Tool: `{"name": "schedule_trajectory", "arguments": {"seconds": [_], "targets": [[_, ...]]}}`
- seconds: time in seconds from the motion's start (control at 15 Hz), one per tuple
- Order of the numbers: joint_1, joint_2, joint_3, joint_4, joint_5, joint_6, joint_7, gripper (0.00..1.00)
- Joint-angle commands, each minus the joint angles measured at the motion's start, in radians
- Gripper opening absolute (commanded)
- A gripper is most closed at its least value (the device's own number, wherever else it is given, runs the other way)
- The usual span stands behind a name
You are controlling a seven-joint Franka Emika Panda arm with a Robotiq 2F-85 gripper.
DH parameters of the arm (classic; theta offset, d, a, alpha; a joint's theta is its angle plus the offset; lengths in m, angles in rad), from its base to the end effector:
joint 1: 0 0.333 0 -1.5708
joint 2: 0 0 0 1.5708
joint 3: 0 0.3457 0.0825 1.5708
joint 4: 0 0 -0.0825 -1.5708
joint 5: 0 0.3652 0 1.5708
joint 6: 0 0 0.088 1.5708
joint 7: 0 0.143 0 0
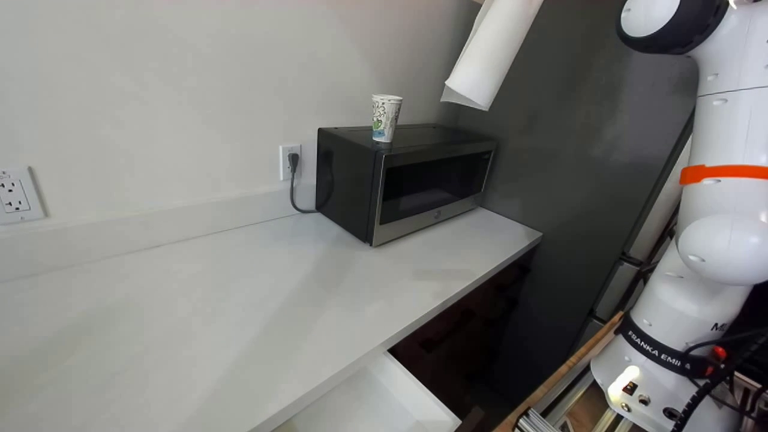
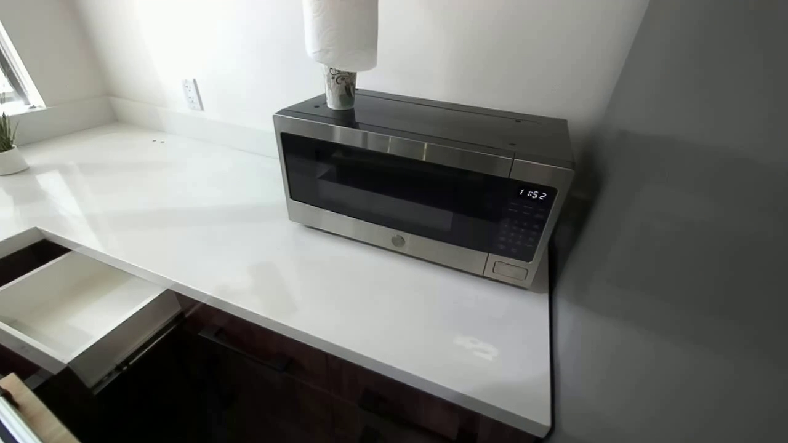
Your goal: Put the paper roll on the microwave
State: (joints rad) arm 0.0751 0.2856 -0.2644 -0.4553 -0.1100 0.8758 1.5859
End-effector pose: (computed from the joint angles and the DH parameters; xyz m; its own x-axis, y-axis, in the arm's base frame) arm 0.4591 -0.0635 0.8418 -0.2704 -0.9519 0.1440 -0.9564 0.2485 -0.1534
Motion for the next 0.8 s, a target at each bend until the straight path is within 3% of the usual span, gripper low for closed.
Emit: {"name": "schedule_trajectory", "arguments": {"seconds": [0.0, 0.2, 0.27, 0.53, 0.6, 0.73], "targets": [[-0.031, 0.067, 0.042, 0.037, -0.066, 0.026, 0.091, 0.03], [0.072, 0.095, 0.023, 0.021, -0.276, 0.07, 0.129, 0.03], [-0.001, 0.081, 0.05, 0.02, -0.191, 0.048, 0.081, 0.13], [0.068, 0.097, 0.045, 0.007, -0.275, 0.06, 0.116, 0.13], [0.063, 0.097, 0.057, 0.009, -0.259, 0.132, 0.095, 0.03], [0.081, 0.129, 0.067, 0.008, -0.287, 0.272, 0.042, 0.03]]}}
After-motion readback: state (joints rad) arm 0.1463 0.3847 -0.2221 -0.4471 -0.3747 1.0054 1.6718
